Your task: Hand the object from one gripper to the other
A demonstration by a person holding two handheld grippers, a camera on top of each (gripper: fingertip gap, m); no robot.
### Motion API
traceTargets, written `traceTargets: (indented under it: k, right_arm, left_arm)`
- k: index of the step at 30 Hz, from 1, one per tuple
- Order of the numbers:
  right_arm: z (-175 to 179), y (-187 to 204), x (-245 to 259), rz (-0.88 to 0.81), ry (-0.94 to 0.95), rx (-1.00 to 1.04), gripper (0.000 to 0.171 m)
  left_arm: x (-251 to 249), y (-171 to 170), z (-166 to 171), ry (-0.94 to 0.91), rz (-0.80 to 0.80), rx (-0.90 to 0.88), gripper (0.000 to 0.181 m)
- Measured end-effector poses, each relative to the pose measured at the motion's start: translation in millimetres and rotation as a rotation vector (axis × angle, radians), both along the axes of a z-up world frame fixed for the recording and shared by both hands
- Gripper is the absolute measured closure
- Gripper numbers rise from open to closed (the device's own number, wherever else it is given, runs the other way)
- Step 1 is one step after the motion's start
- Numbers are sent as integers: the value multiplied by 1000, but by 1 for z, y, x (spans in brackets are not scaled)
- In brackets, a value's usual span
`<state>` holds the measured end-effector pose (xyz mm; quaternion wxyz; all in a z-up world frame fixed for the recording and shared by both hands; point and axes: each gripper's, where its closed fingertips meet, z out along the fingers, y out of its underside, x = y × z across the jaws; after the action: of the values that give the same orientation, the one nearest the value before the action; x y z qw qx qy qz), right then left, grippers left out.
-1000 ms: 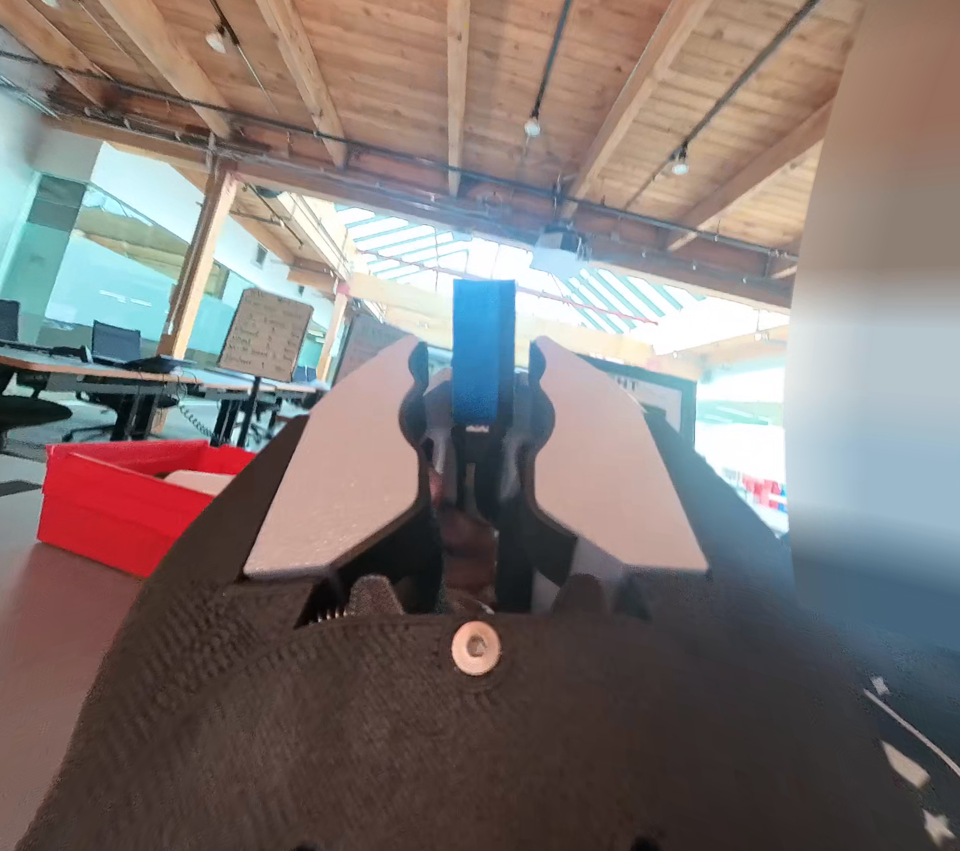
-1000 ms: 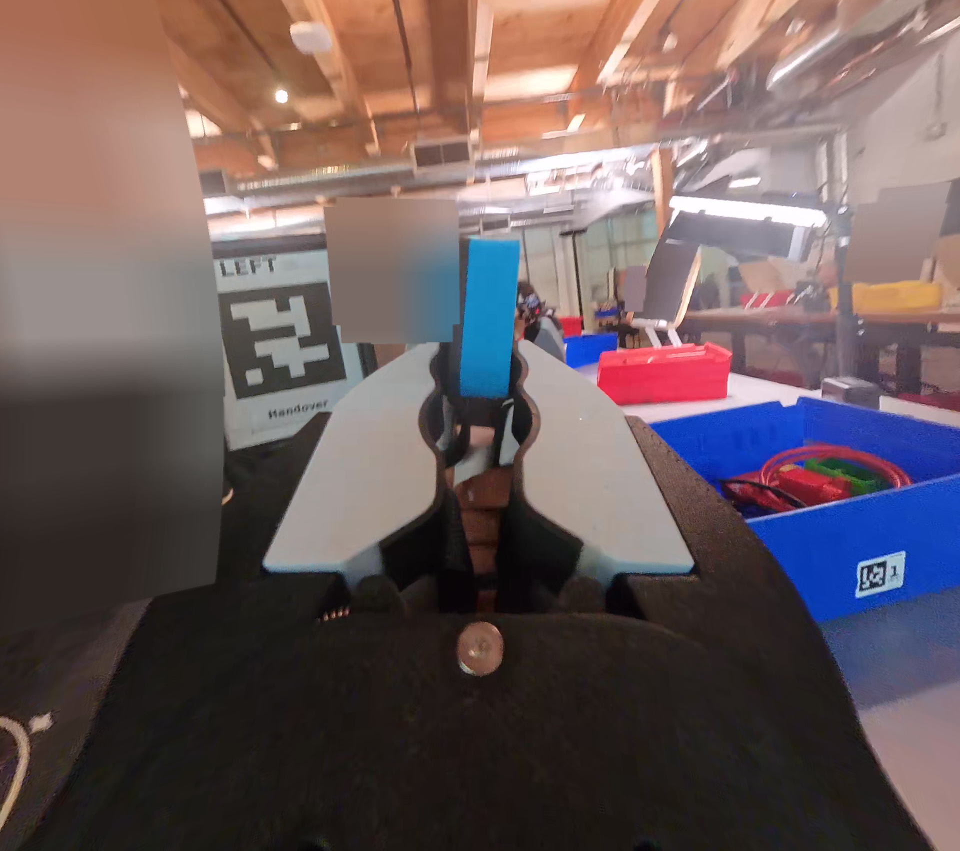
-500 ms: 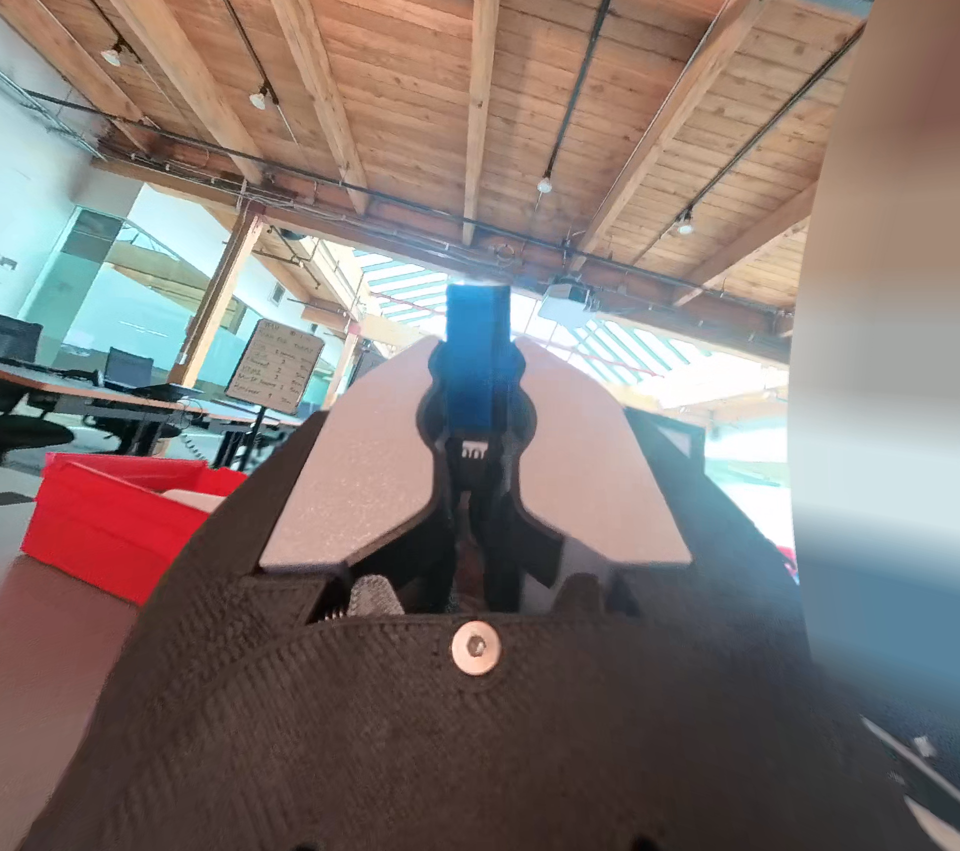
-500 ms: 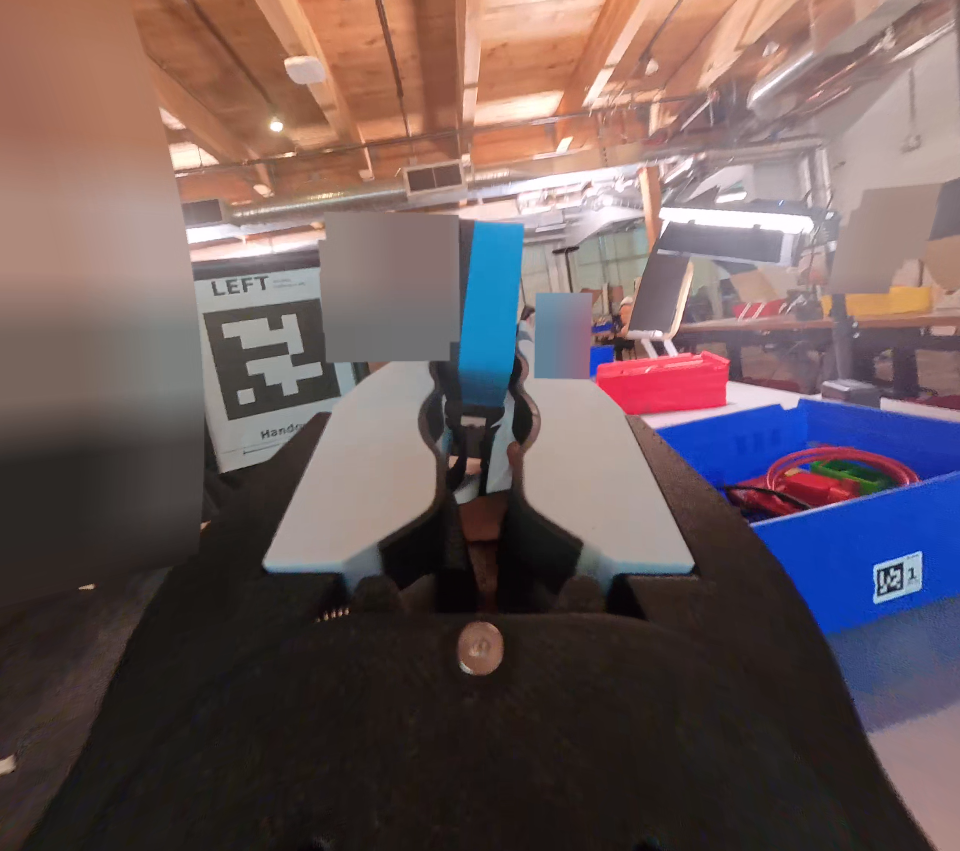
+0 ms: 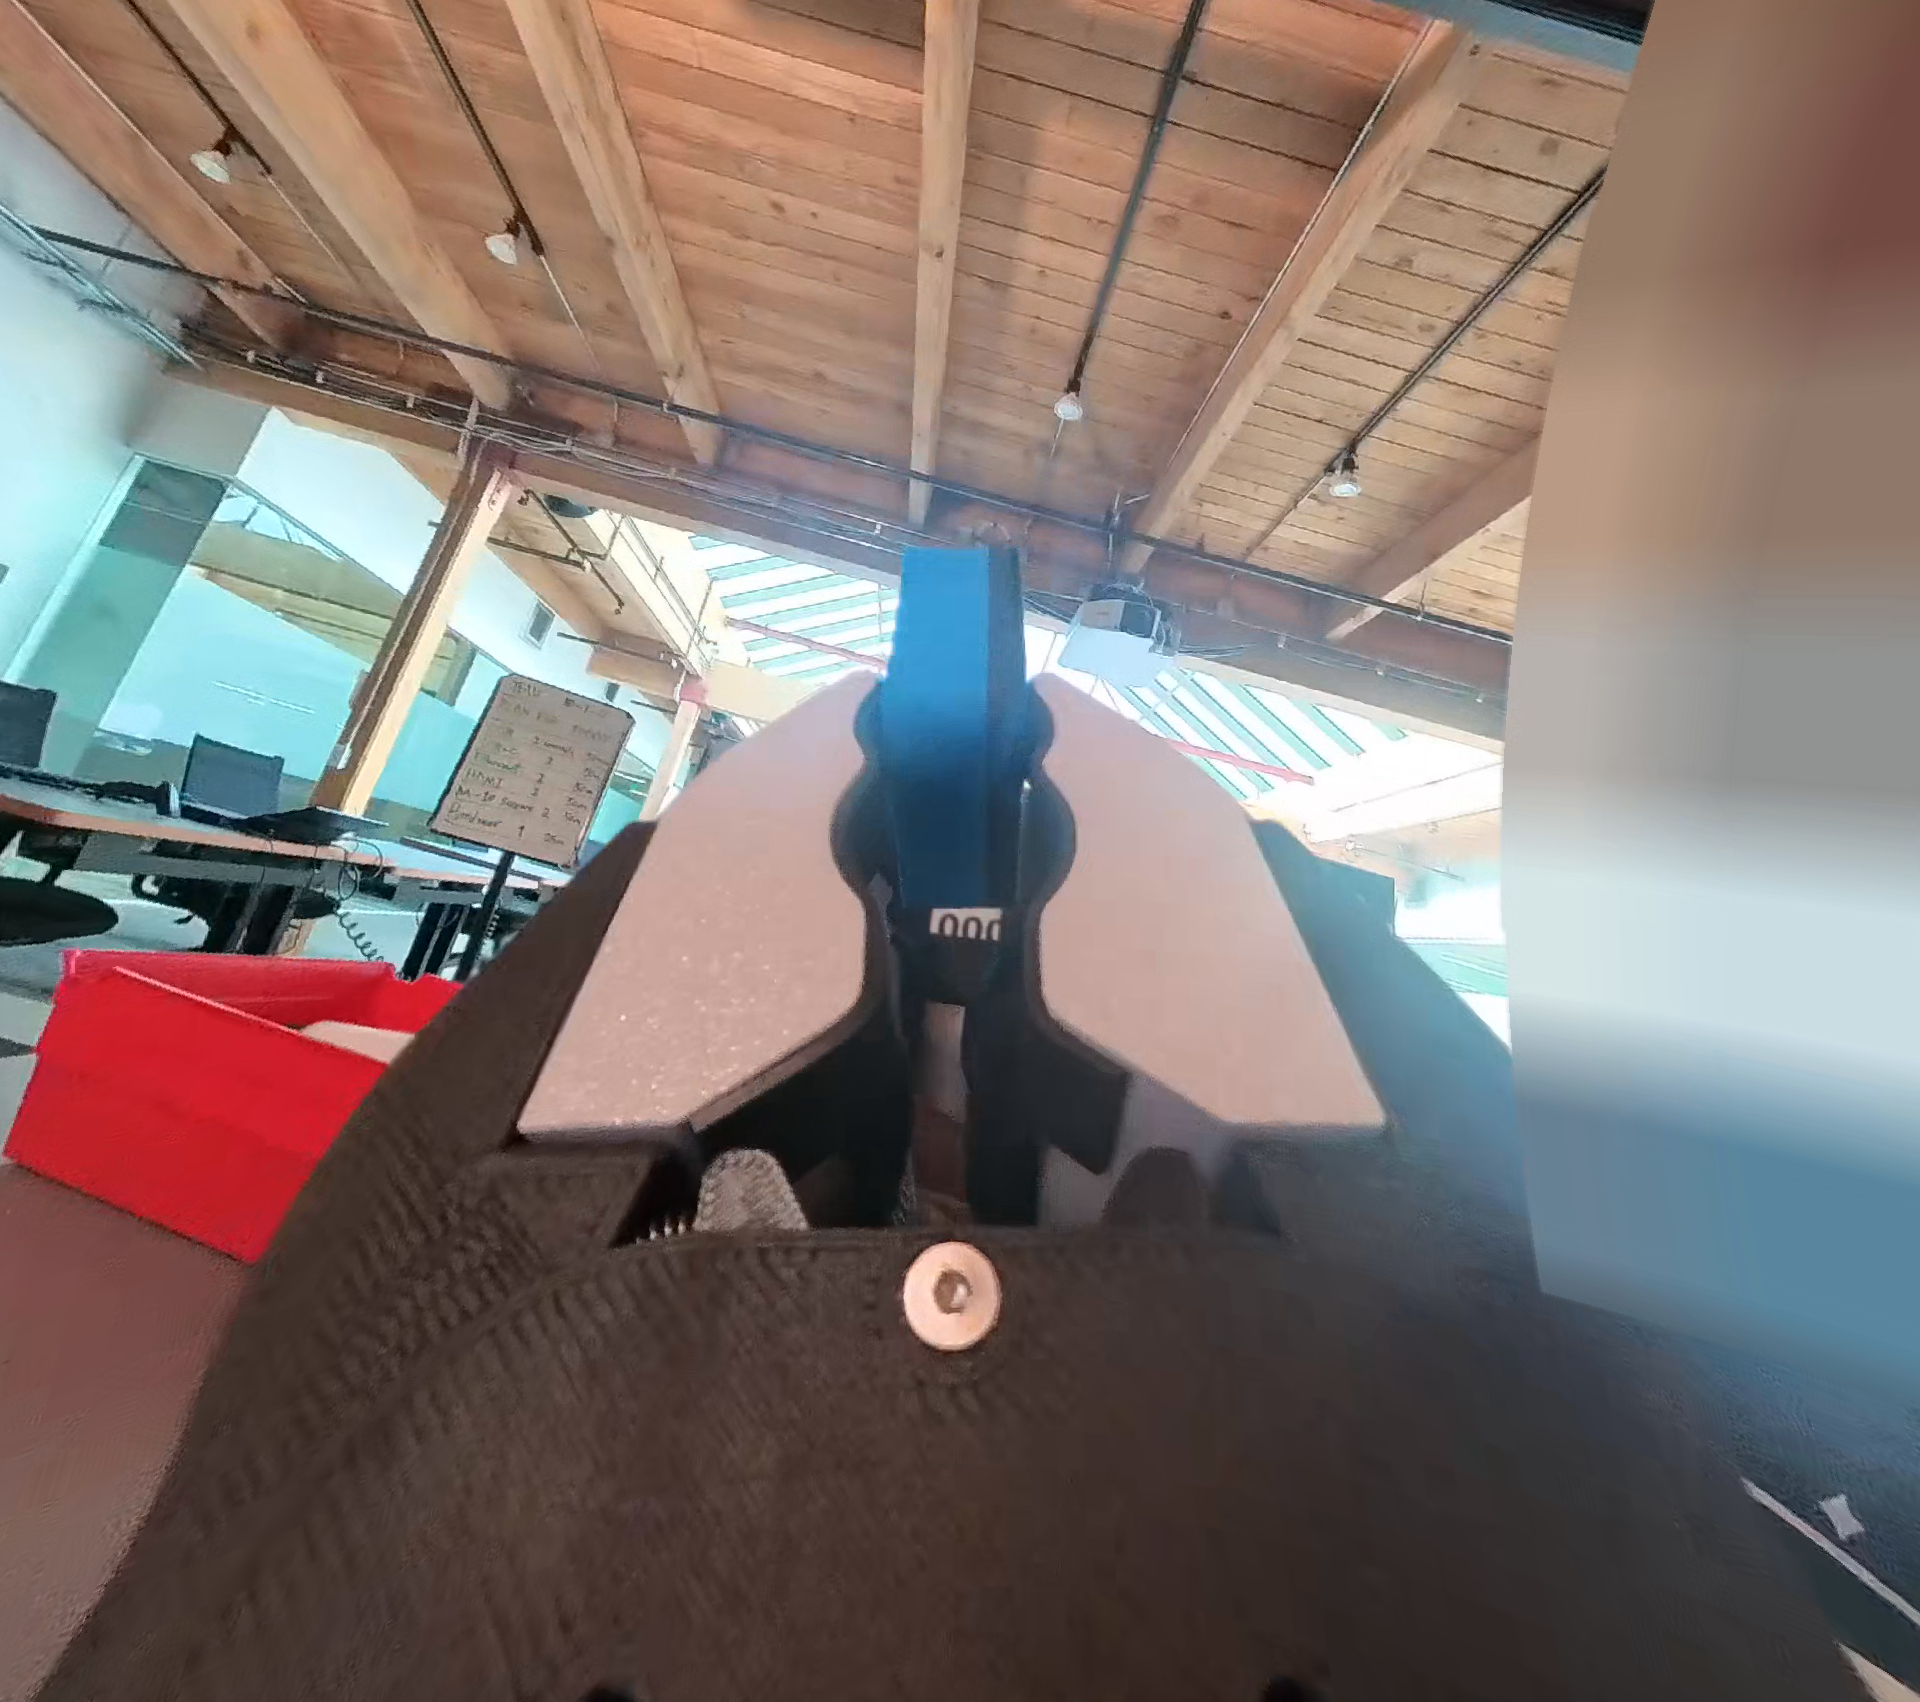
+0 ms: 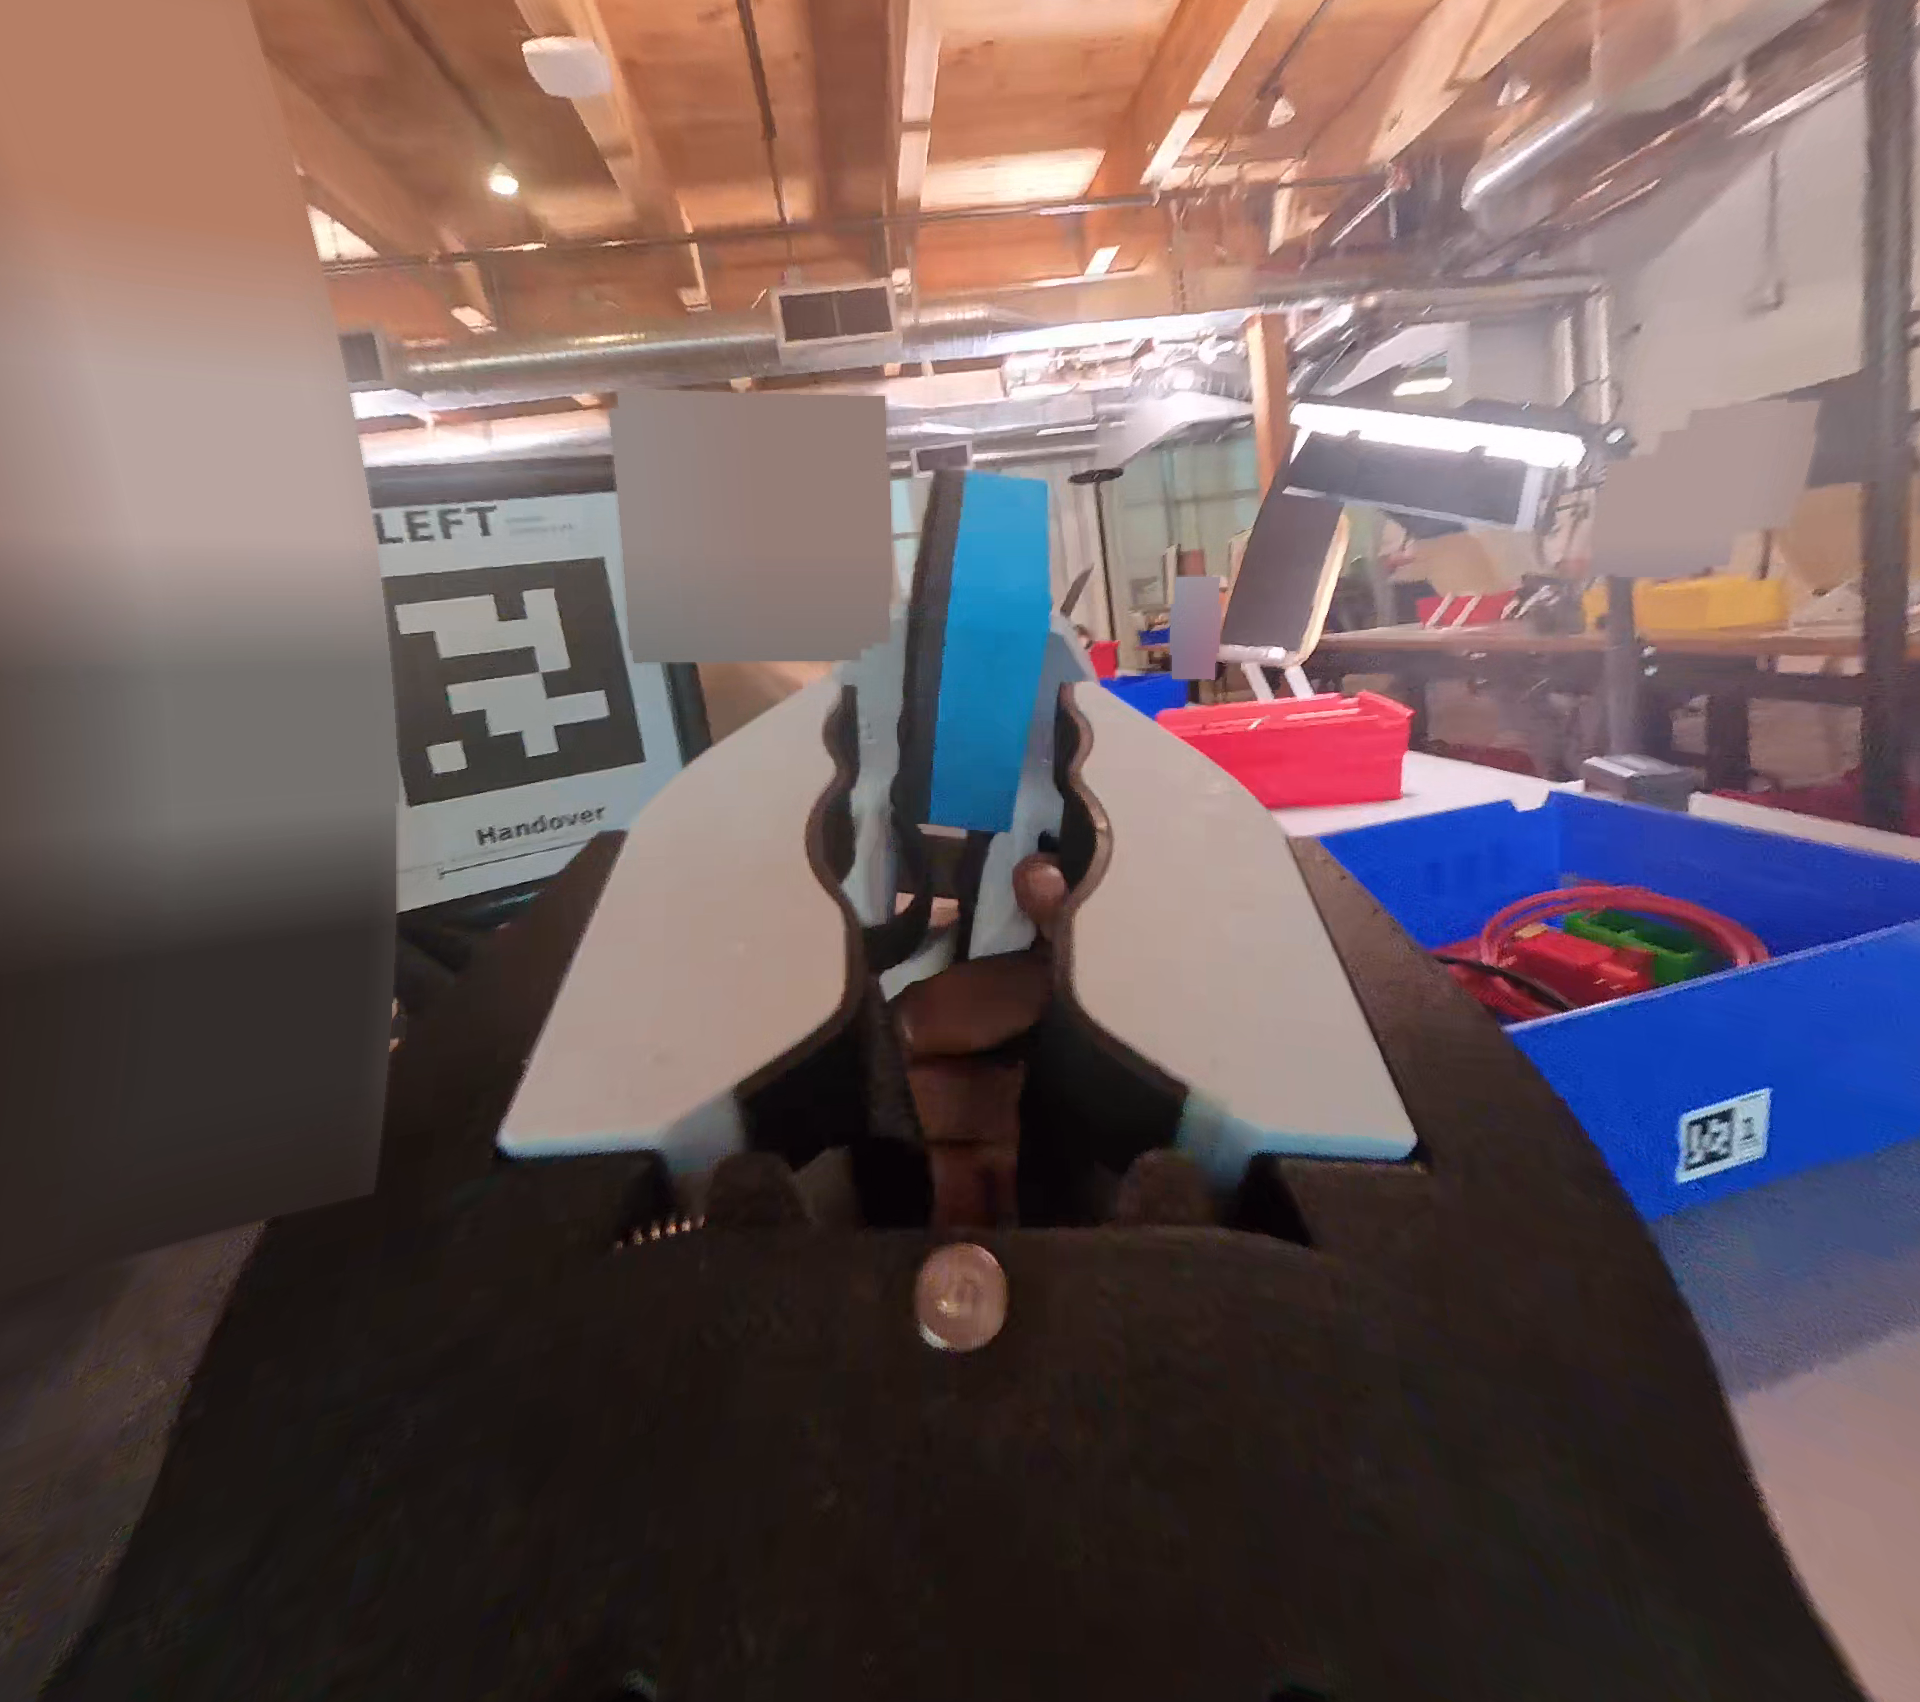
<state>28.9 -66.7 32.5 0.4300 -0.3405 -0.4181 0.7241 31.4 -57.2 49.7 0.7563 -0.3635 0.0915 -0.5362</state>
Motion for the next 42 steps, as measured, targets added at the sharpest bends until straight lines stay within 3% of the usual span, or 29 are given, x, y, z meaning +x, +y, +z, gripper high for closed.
traceTargets:
  k: [3, 9, 11, 15, 18, 22, 27, 30, 33, 37, 40, 42]
  right_arm:
    - [-2, 0, 1, 26, -16, 7, 148]
    - [-14, -2, 12, 91, -224, 107, 149]
    - [-16, -3, 14, 78, -255, 150, 148]
    - [-6, -2, 12, 9, -153, 152, 145]
    - [-9, 2, 2, -36, -132, 106, 126]
    - [-6, -1, 3, -13, -104, 89, 147]
    - [-14, 1, 12, 44, -230, 124, 149]
    - [-19, -2, 16, 50, -291, 174, 148]
    - [-9, -4, 15, 17, -205, 181, 147]
    - [-7, -4, 4, -2, -129, 95, 130]
    - [-6, -7, 1, 14, -89, 69, 147]
    - [-9, -6, 2, 42, -130, 69, 148]
  left_arm:
    - [5, 0, -1, 33, -13, -3, 159]
    - [18, -4, -9, 341, -70, -34, 144]
    - [18, -4, -12, 390, -75, -49, 159]
    - [11, -5, -1, 233, -22, 1, 160]
    - [-4, -4, 4, 33, 1, 20, 160]
    - [3, -2, -1, 28, -43, -3, 159]
    - [14, 0, -8, 224, -46, -34, 148]
    - [21, -3, -12, 323, -90, -54, 158]
    - [16, -7, -3, 225, -39, 14, 159]
    - [4, -10, 2, 39, -11, 54, 159]
    - [10, -6, -3, 50, -13, 35, 159]
    - [12, -5, -5, 86, -16, 25, 159]
